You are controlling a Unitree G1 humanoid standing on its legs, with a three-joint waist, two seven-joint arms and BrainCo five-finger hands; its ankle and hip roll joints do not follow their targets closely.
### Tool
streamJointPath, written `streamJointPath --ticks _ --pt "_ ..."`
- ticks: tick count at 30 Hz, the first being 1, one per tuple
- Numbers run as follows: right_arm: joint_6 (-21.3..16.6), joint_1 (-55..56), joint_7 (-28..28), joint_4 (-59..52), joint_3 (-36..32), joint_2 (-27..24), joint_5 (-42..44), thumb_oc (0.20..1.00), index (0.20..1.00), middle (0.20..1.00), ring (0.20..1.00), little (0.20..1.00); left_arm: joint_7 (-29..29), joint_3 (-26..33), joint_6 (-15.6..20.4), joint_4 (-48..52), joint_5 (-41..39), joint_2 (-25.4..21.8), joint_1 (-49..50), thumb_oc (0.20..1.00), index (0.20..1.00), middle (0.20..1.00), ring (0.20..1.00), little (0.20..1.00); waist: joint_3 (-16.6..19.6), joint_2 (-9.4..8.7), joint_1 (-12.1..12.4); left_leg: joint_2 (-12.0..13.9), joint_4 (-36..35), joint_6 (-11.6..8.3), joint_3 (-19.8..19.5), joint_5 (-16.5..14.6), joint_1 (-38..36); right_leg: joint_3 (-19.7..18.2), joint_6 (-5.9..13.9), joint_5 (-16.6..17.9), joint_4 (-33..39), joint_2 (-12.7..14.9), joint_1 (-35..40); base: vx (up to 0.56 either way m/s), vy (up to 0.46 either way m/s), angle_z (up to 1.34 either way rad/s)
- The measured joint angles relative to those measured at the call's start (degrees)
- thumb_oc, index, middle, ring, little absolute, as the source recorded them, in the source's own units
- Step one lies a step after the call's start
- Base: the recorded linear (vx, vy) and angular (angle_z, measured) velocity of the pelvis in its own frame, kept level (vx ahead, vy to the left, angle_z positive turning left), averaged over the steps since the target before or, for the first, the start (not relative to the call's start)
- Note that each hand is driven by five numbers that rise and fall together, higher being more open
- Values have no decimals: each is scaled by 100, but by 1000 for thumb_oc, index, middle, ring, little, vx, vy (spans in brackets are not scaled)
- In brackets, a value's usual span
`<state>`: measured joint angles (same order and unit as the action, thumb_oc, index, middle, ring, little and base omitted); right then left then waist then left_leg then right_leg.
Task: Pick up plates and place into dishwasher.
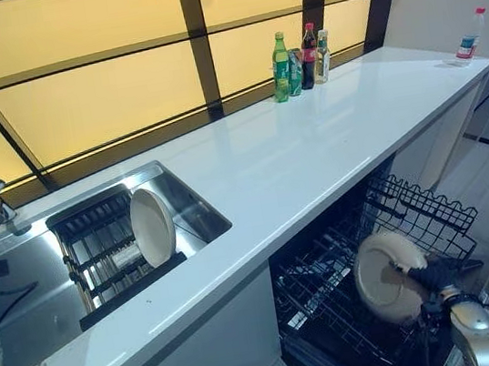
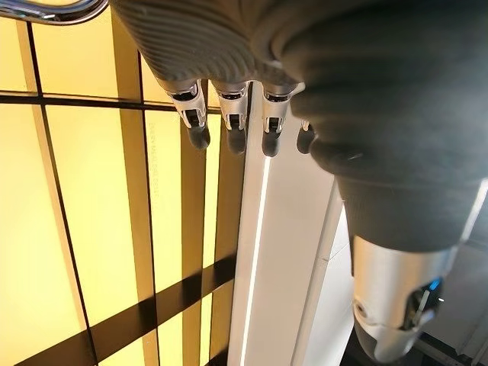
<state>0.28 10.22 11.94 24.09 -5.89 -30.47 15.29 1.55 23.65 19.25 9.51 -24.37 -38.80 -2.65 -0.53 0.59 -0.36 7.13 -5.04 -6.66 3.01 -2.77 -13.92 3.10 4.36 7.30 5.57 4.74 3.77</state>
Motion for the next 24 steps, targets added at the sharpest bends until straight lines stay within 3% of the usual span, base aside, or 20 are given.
streamJointPath --ticks 7,13,21,24 --pt "-20 -22 552 193 240 -238 -16 200 200 200 200 200 13 -123 -89 -2 -2 -87 -108 1000 1000 1000 1000 1000 -80 -74 125 35 -24 -8 -6 -39 -43 65 -25 -21 0 -8 39 14 -47 1" --pt "-79 -49 767 237 838 -255 -315 200 200 200 200 200 22 -124 -199 -3 -1 -87 -108 1000 1000 1000 1000 1000 -73 -93 137 57 3 -39 -10 -30 -51 64 -18 -4 0 -40 56 0 0 0" --pt "-244 -345 581 885 1754 -202 -1981 200 200 200 200 200 92 -265 -281 -5 -2 -88 -118 1000 1000 1000 1000 1000 -125 -11 152 70 -6 -50 -20 -43 -109 78 -8 -34 1 -46 119 22 25 0" --pt "-282 -493 406 1054 1986 -155 -2241 200 200 200 200 200 144 -485 -375 -12 -3 -96 -261 1000 1000 1000 1000 1000 -135 -1 276 70 -23 -53 -34 -49 -159 87 -37 -61 1 -43 168 13 40 1"
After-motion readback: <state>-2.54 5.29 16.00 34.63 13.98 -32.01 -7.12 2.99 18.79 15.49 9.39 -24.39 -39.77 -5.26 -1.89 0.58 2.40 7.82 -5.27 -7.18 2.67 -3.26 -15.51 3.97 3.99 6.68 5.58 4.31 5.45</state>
